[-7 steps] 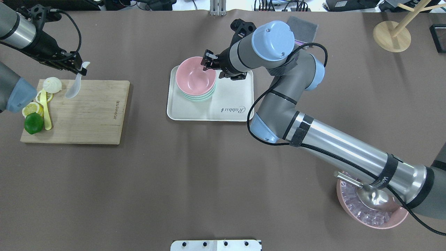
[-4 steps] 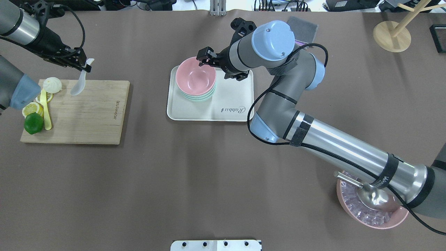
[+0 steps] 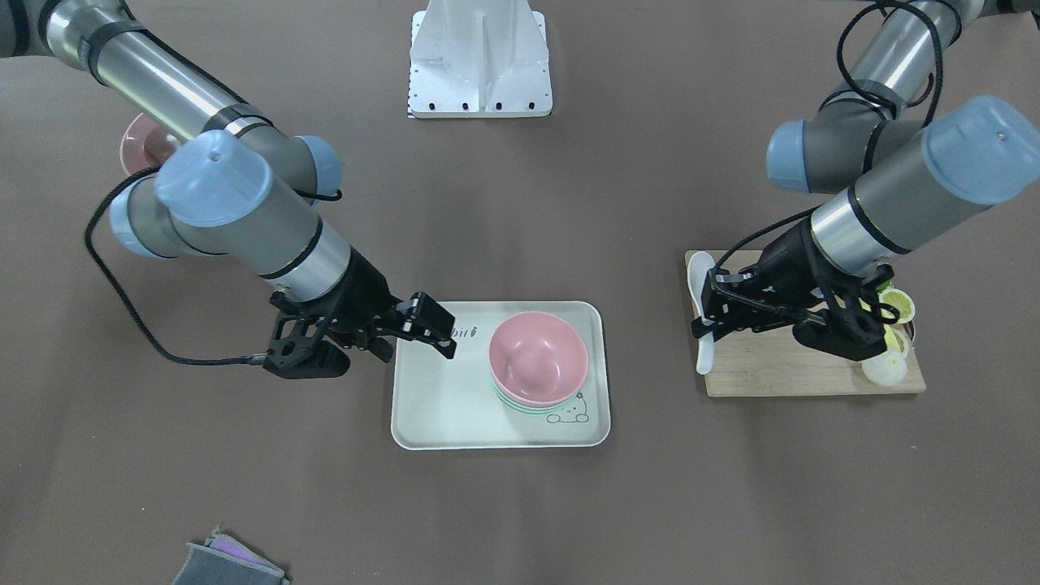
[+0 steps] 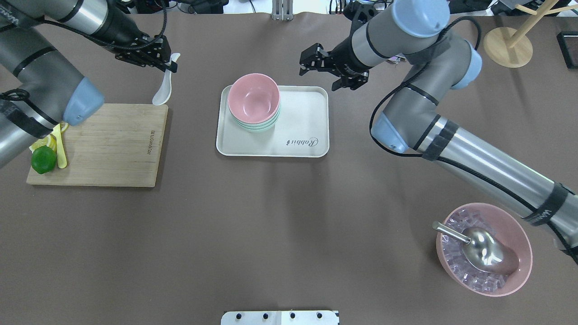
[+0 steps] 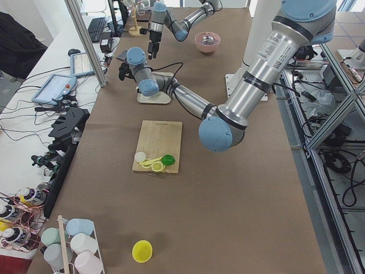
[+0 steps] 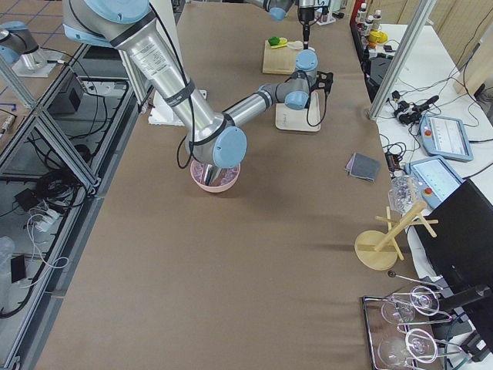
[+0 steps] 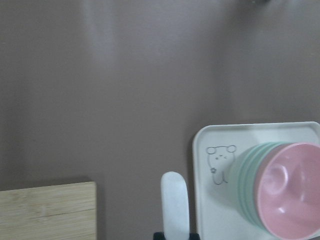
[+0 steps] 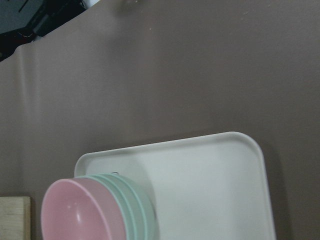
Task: Stack pink bowl on green and place spoon
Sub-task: 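Carry the white spoon with the left gripper into the pink bowl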
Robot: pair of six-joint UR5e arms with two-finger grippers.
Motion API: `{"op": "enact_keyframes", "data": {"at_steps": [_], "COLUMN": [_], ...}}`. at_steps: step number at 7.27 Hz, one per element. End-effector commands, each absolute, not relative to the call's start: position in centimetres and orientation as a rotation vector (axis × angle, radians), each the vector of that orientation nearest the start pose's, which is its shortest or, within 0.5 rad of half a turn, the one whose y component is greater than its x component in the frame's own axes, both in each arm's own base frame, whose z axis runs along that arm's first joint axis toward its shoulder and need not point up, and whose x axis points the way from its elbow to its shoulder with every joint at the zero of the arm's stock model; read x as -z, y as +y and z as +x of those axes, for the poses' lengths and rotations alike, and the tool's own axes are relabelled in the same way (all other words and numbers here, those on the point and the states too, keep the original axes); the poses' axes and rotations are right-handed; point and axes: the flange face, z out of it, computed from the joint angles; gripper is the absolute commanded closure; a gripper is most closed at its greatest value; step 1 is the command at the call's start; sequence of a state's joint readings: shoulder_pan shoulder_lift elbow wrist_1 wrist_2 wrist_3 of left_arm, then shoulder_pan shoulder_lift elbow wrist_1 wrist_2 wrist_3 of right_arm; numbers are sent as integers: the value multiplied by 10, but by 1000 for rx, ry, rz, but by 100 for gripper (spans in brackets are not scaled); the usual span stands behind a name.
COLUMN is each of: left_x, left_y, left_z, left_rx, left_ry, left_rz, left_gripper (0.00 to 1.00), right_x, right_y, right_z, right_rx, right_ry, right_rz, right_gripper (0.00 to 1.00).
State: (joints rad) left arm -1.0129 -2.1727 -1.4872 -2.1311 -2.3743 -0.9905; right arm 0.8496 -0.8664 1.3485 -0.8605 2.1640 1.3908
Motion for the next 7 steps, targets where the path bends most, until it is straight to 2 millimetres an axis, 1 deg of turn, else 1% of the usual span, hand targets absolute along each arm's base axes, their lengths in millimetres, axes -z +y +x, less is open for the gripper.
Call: {"op": "enact_keyframes", "data": {"at_steps": [1, 2, 3, 4, 5, 6, 7], "left_x": [-230, -230, -227, -220, -206, -205, -197], "left_y": [-602, -593, -594, -597, -598, -598, -598], "left_z": [377, 413, 440, 452, 458, 458, 460], "left_rx": [-75, -53, -19, -4, 7, 7, 4], "left_ry": [1202, 1205, 1244, 1256, 1256, 1258, 1265], "left_rz": [364, 428, 464, 498, 528, 529, 536], "left_gripper": [100, 100, 100, 100, 100, 100, 100], "right_x": [-304, -313, -316, -316, -315, -315, -316], "right_y": [-608, -611, -612, -612, -612, -612, -612], "right_z": [-377, -367, -364, -364, -364, -364, -364], "right_rx": [-115, -103, -106, -106, -105, -106, -107], "right_ry": [-1209, -1203, -1201, -1201, -1202, -1202, -1201], "right_rz": [162, 166, 162, 162, 163, 164, 163], "right_gripper": [0, 0, 0, 0, 0, 0, 0]}}
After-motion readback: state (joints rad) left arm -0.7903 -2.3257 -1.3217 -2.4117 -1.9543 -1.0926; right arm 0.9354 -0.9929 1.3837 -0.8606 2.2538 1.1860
